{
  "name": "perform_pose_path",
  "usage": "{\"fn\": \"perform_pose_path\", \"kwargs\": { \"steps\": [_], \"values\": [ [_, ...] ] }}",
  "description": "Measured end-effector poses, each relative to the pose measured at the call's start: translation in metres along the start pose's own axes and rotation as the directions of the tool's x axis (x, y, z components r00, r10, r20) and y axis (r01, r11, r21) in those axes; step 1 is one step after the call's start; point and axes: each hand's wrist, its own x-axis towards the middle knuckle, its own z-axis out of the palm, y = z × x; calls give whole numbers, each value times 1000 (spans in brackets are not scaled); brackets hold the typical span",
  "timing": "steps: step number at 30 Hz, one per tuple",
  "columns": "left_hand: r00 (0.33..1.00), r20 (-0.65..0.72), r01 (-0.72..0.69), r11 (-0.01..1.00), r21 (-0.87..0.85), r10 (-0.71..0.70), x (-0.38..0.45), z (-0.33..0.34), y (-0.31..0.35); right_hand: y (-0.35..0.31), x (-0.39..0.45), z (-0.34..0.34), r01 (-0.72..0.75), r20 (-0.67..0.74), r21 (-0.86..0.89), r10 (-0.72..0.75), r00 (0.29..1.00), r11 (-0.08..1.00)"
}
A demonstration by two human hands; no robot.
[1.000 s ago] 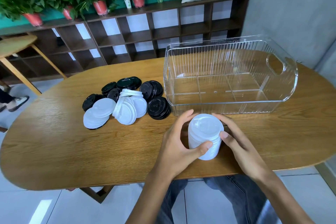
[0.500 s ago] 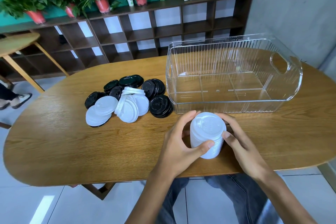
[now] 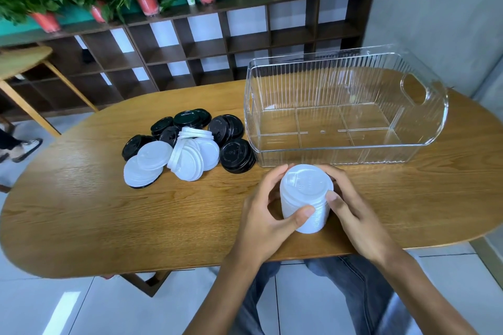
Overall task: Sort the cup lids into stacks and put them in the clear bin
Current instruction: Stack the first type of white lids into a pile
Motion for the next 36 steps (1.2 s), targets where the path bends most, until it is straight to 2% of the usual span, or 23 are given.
{"fn": "perform_pose_path", "kwargs": {
  "steps": [6,9,14,16,18,22,25,30,36],
  "values": [
    [1000,5,-5,999,48,5,-1,0,0,0,-2,-2,21,25,0,-21,999,1000],
    [999,31,-38,998,54,36,1,1,3,-1,-5,-3,20,6,32,-20,1000,999],
    [995,99,-18,998,57,12,0,-7,-3,-3,-6,-6,19,29,37,-20,999,999],
    [998,46,-43,996,72,40,1,-18,-8,-4,-8,-7,12,34,53,-14,999,999],
    [996,-65,-52,994,100,59,2,-30,-15,-6,-11,-8,22,17,89,-24,1000,996],
    [975,-219,57,989,139,-25,10,-44,-28,-16,-8,-7,73,-32,60,-71,997,996],
    [971,-225,120,979,166,-81,14,-43,-33,-28,4,-5,108,-48,-51,-110,993,993],
    [971,-233,101,978,185,-56,13,-42,-34,-34,15,2,69,-2,-129,-70,998,989],
    [973,-222,102,974,203,-56,13,-43,-35,-35,20,3,96,-11,-191,-100,995,977]
  ]
}}
